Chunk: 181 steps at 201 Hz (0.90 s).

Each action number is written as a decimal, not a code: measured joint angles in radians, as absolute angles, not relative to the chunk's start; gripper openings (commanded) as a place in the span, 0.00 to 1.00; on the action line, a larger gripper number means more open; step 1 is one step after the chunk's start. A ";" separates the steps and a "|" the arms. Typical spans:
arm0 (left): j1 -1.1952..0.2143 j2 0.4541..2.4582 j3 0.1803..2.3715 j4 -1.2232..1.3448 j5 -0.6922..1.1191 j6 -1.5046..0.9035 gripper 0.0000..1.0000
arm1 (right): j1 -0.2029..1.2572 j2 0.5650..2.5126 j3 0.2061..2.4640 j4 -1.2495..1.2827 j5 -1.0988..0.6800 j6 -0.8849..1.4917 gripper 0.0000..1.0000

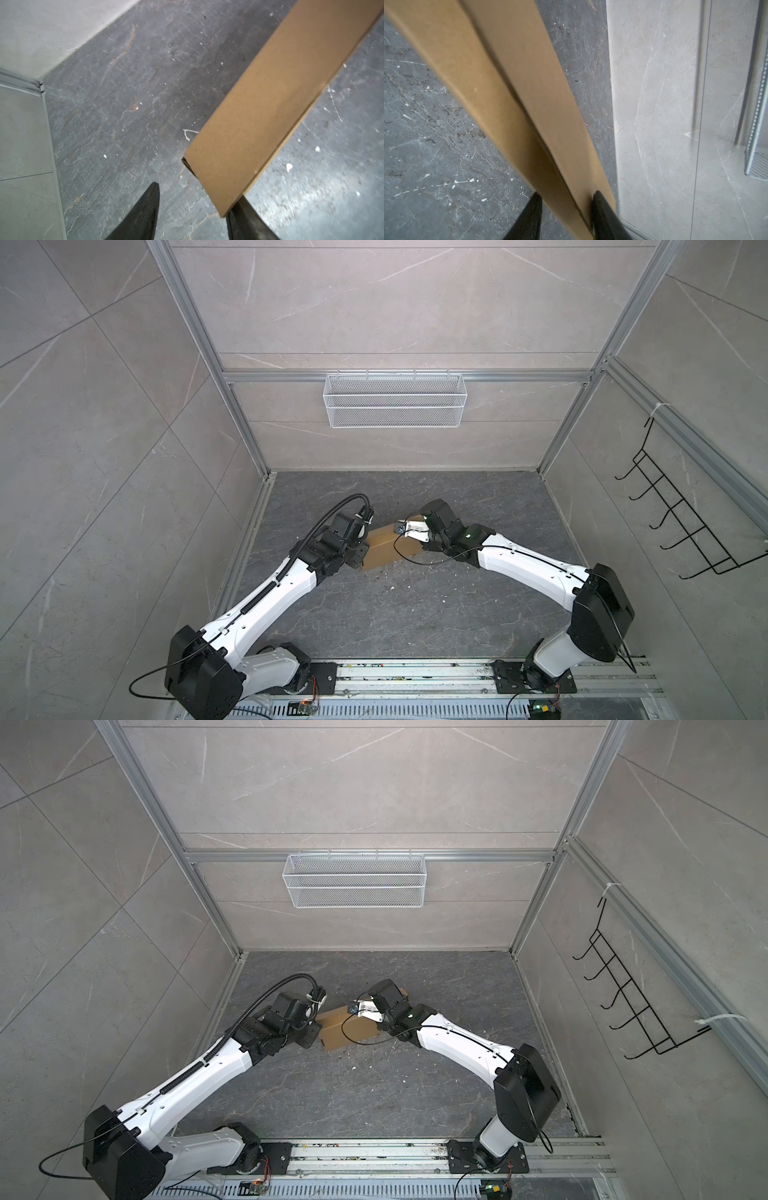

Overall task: Assemble paper box
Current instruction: Fold and tuck the lid into the gap.

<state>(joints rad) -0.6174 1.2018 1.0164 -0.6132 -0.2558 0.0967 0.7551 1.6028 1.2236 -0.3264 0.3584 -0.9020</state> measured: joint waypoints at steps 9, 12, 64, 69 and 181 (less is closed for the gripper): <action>-0.617 1.196 1.021 -0.634 -0.246 0.096 0.58 | 0.753 1.604 1.225 -0.326 0.355 -0.897 0.41; -0.617 1.195 1.022 -0.641 -0.242 0.096 0.58 | 0.753 1.605 1.225 -0.327 0.354 -0.895 0.41; -0.622 1.160 1.025 -0.736 -0.154 0.070 0.63 | 0.745 1.628 1.248 -0.322 0.352 -0.855 0.41; -0.622 1.153 1.025 -0.737 -0.152 0.069 0.63 | 0.745 1.628 1.250 -0.323 0.352 -0.852 0.41; -0.193 1.118 1.129 -0.678 0.237 -0.336 0.71 | 0.745 1.631 1.257 -0.336 0.352 -0.837 0.40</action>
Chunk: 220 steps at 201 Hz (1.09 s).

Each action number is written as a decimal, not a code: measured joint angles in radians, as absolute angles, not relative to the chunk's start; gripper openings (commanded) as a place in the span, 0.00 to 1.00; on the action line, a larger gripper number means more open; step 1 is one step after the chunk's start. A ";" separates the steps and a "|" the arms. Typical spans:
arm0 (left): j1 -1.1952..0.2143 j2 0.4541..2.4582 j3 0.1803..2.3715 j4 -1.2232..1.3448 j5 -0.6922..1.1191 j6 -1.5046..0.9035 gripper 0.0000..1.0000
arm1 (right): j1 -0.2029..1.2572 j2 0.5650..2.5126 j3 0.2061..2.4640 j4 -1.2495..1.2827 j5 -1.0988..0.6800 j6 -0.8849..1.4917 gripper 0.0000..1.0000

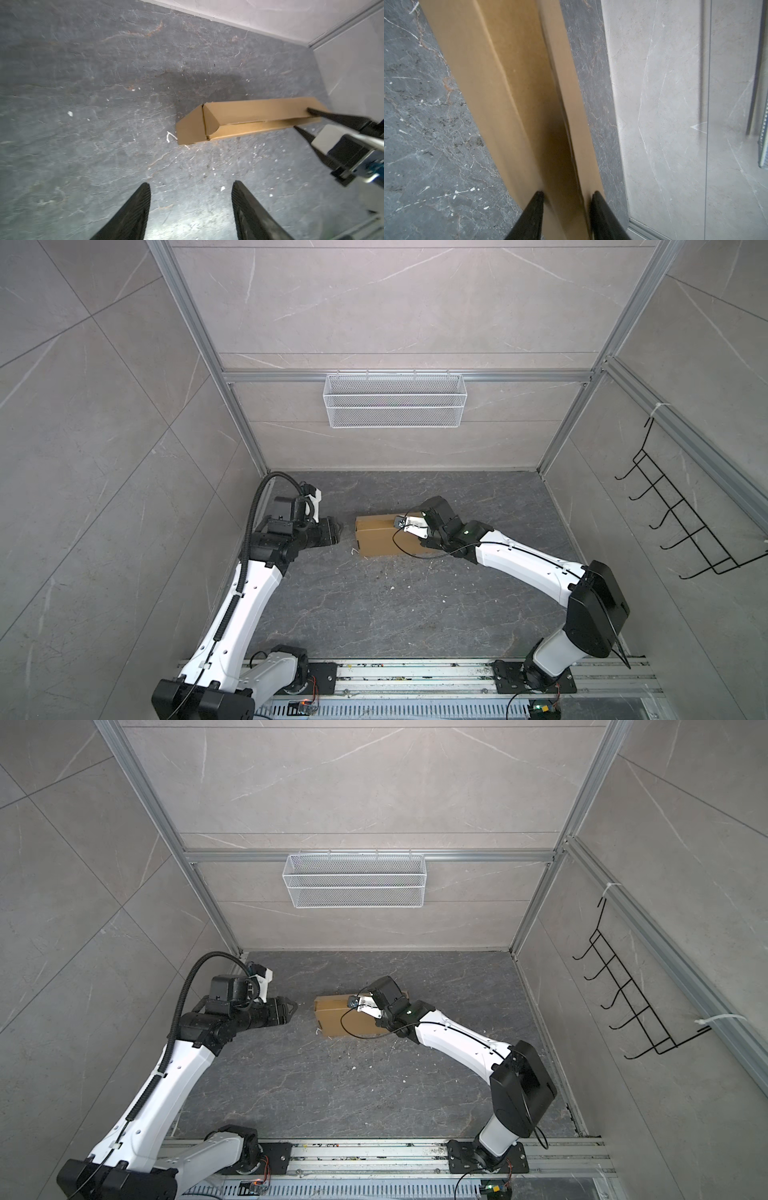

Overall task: Assemble paper box
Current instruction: Fold and tuck the lid into the gap.

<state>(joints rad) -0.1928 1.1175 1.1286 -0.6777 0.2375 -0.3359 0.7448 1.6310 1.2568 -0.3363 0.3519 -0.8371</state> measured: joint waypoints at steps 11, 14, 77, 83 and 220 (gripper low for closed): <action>-0.188 1.140 1.126 -0.644 0.286 -0.396 0.73 | 0.745 1.631 1.257 -0.336 0.352 -0.837 0.40; -0.187 1.146 1.125 -0.633 0.299 -0.410 0.73 | 0.745 1.631 1.257 -0.337 0.352 -0.837 0.40; -0.176 1.334 1.120 -0.454 0.432 -0.596 0.65 | 0.745 1.631 1.257 -0.337 0.352 -0.830 0.39; -0.176 1.348 1.120 -0.449 0.434 -0.601 0.63 | 0.745 1.631 1.257 -0.337 0.352 -0.829 0.39; -0.173 1.430 1.108 -0.380 0.482 -0.612 0.38 | 0.745 1.635 1.268 -0.348 0.350 -0.821 0.38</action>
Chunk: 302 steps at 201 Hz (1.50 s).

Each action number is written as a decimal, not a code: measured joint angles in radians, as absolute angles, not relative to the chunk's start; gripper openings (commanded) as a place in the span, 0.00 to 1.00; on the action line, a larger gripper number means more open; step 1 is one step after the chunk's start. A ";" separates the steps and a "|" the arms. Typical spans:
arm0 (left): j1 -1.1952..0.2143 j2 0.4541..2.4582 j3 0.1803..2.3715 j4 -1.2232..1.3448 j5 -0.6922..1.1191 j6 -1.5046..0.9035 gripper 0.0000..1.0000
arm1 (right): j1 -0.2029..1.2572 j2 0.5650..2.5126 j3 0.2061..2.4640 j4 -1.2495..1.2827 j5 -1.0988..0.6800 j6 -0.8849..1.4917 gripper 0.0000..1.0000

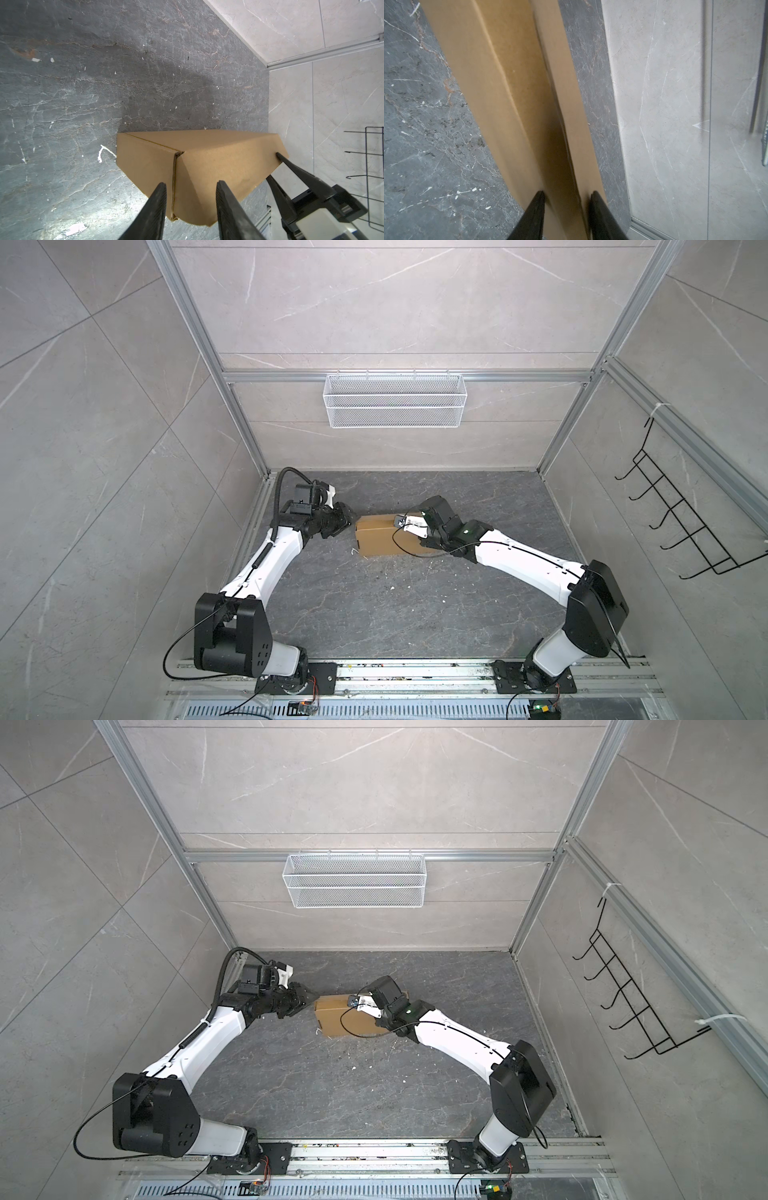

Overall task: Assemble paper box
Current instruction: Fold and tuck the lid into the gap.

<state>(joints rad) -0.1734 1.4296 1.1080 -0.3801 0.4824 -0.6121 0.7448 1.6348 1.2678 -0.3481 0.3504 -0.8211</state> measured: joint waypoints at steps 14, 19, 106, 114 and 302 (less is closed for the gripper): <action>-0.170 1.430 1.096 -0.369 0.486 -0.611 0.36 | 0.745 1.635 1.268 -0.349 0.350 -0.817 0.37; -0.168 1.430 1.091 -0.362 0.489 -0.612 0.35 | 0.745 1.635 1.268 -0.349 0.348 -0.815 0.37; -0.150 1.430 1.054 -0.302 0.509 -0.611 0.29 | 0.745 1.635 1.268 -0.352 0.348 -0.803 0.37; -0.150 1.430 1.054 -0.301 0.510 -0.611 0.28 | 0.745 1.635 1.268 -0.352 0.348 -0.803 0.36; -0.146 1.450 1.016 -0.250 0.605 -0.694 0.41 | 0.746 1.637 1.267 -0.350 0.352 -0.799 0.35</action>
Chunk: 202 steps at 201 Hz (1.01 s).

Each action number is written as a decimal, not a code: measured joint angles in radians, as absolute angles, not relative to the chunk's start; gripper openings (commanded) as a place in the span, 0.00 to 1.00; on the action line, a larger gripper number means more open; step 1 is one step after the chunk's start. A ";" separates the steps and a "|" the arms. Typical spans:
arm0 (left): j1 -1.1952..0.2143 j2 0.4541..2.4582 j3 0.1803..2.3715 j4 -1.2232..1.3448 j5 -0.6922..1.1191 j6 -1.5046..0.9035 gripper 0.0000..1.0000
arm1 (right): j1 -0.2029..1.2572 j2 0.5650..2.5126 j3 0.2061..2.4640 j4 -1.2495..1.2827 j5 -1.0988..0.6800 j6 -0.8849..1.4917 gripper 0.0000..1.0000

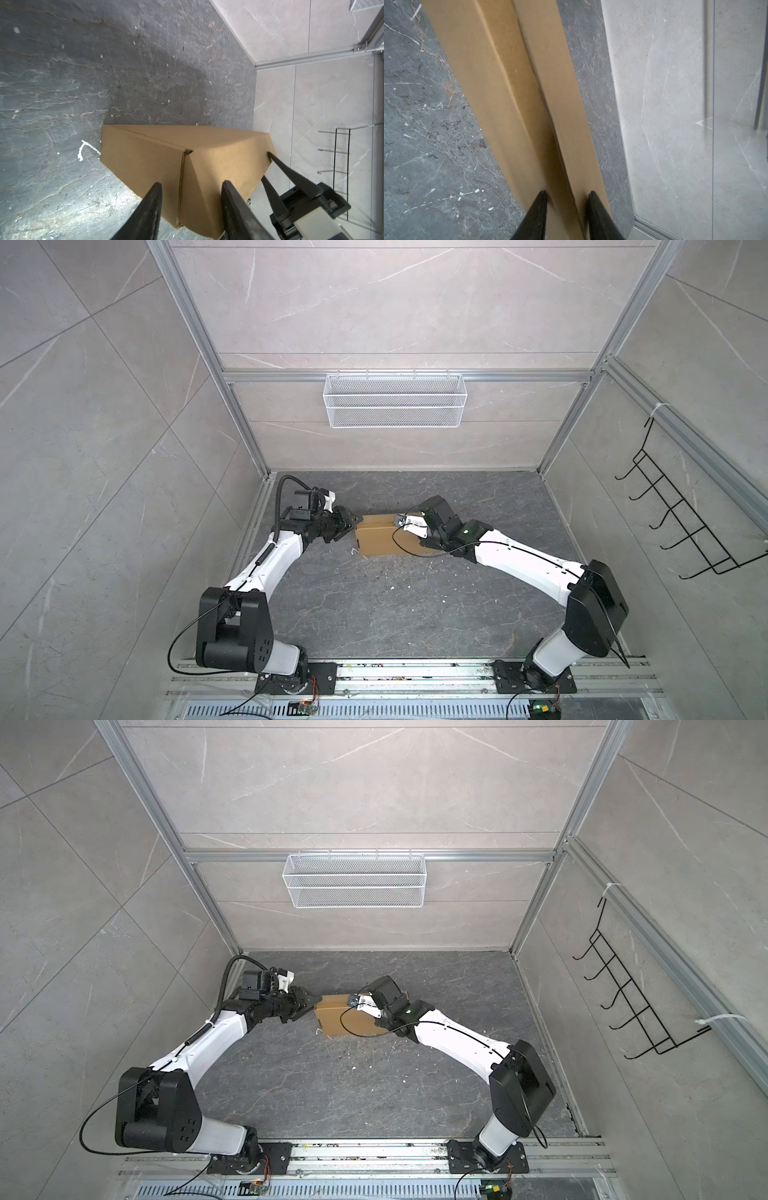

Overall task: Assemble paper box
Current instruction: Fold and tuck the lid into the gap.

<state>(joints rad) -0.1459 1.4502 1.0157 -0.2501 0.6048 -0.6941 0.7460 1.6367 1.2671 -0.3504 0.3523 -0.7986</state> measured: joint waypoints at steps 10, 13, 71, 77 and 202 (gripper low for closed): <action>-0.142 1.452 1.005 -0.226 0.612 -0.695 0.37 | 0.746 1.637 1.267 -0.350 0.352 -0.797 0.35; -0.140 1.452 1.001 -0.220 0.615 -0.696 0.37 | 0.746 1.637 1.267 -0.350 0.352 -0.796 0.35; -0.123 1.461 0.982 -0.167 0.640 -0.694 0.28 | 0.746 1.642 1.267 -0.344 0.353 -0.791 0.35; -0.122 1.461 0.982 -0.165 0.639 -0.693 0.28 | 0.746 1.642 1.267 -0.344 0.353 -0.791 0.34; -0.136 1.466 0.981 -0.200 0.630 -0.705 0.53 | 0.765 1.634 1.222 -0.279 0.402 -0.776 0.34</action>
